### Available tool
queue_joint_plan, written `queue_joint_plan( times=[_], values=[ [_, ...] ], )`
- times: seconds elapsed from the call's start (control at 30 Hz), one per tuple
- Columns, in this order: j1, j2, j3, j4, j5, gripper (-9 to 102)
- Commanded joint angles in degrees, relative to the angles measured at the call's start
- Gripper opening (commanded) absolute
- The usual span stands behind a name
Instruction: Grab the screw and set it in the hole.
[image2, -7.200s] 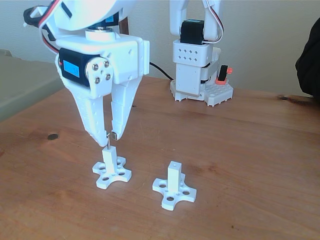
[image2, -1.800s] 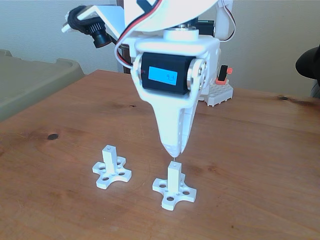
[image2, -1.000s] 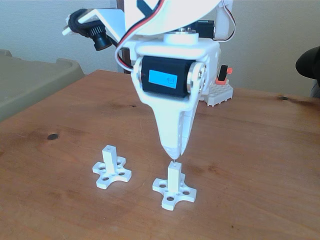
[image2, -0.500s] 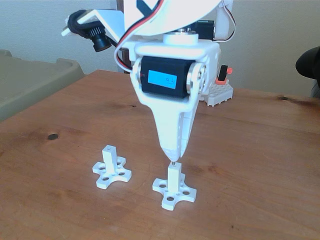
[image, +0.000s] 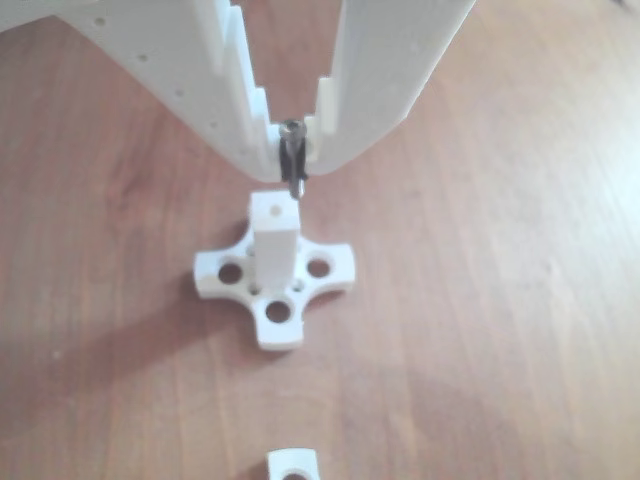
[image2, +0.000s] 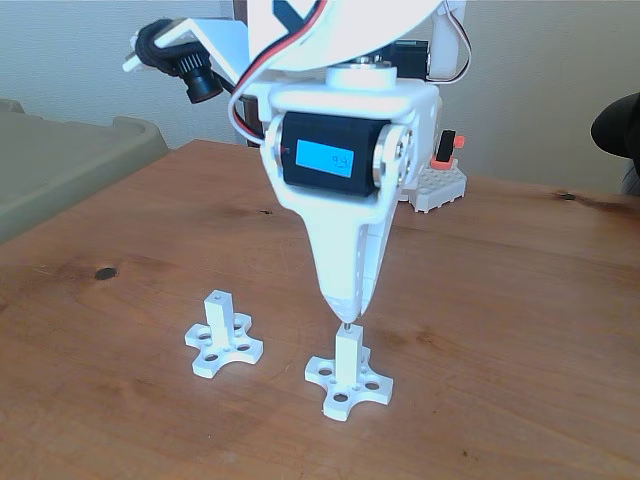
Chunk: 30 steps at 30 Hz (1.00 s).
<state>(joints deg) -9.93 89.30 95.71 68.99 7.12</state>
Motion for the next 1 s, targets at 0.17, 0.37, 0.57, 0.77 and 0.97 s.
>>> queue_joint_plan(
  times=[0.17, 0.37, 0.57, 0.77, 0.97],
  values=[
    [-0.7, 2.64, -0.26, -0.18, 0.35, -4],
    [-0.88, 2.29, 0.09, -0.35, 0.35, -4],
    [-0.97, 2.2, 0.18, -0.53, 0.44, -4],
    [-0.97, 2.11, 0.44, -0.79, 0.44, -4],
    [-0.7, 2.02, 0.44, -0.79, 0.26, -4]
  ],
)
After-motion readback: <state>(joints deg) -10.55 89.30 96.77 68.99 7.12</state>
